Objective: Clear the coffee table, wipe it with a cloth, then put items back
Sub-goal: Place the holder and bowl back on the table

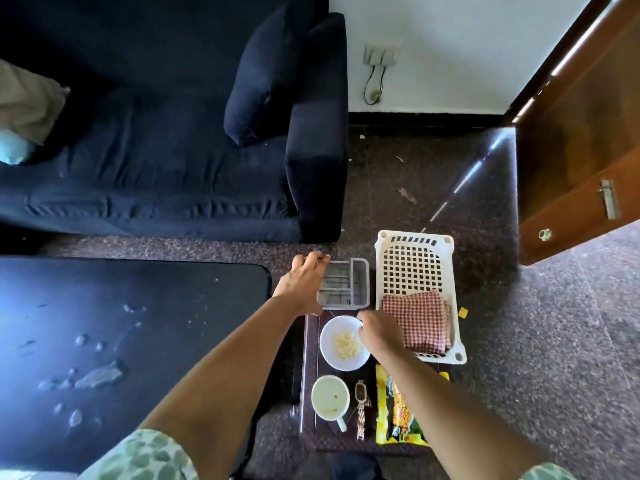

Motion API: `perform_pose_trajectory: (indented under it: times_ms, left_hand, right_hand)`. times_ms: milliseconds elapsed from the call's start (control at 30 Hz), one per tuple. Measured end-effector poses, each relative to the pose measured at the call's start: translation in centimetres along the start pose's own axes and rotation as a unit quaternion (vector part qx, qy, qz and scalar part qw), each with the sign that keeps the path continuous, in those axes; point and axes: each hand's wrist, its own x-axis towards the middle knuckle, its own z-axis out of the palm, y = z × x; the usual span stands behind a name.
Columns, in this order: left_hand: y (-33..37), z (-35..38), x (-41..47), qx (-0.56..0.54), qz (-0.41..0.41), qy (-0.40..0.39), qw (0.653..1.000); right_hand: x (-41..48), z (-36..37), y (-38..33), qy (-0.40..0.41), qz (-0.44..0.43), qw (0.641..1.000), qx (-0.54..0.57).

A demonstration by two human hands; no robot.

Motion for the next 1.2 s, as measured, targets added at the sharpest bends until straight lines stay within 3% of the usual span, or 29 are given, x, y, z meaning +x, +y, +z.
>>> perform_pose_trajectory:
  times_ms: [233, 567, 767, 933, 1200]
  left_hand:
    - [-9.8, -3.4, -8.1, -0.091, -0.063, 0.116, 0.987]
    - [-37.2, -6.1, -32.3, -0.106, -0.175, 0.142, 0.968]
    - [-49.0, -6.0, -41.3, -0.085, -0.239, 0.140, 0.957]
    - [-56.8, -5.0, -42.1, -0.070, -0.268, 0.130, 0.952]
    - [-68.5, -4.1, -36.4, -0.061, -0.259, 0.096, 0.959]
  right_hand:
    - [-1.7, -2.2, -5.3, 0.040, 0.048, 0.998, 0.018]
    - [-8.4, 2.2, -33.7, 0.040, 0.034, 0.985, 0.165]
    - [-9.2, 6.7, -46.7, -0.008, 0.045, 0.957, 0.288]
    - [-5.8, 10.6, -54.0, -0.009, 0.029, 0.956, 0.293]
    - [0.9, 16.3, -62.2, -0.040, 0.042, 0.956, 0.288]
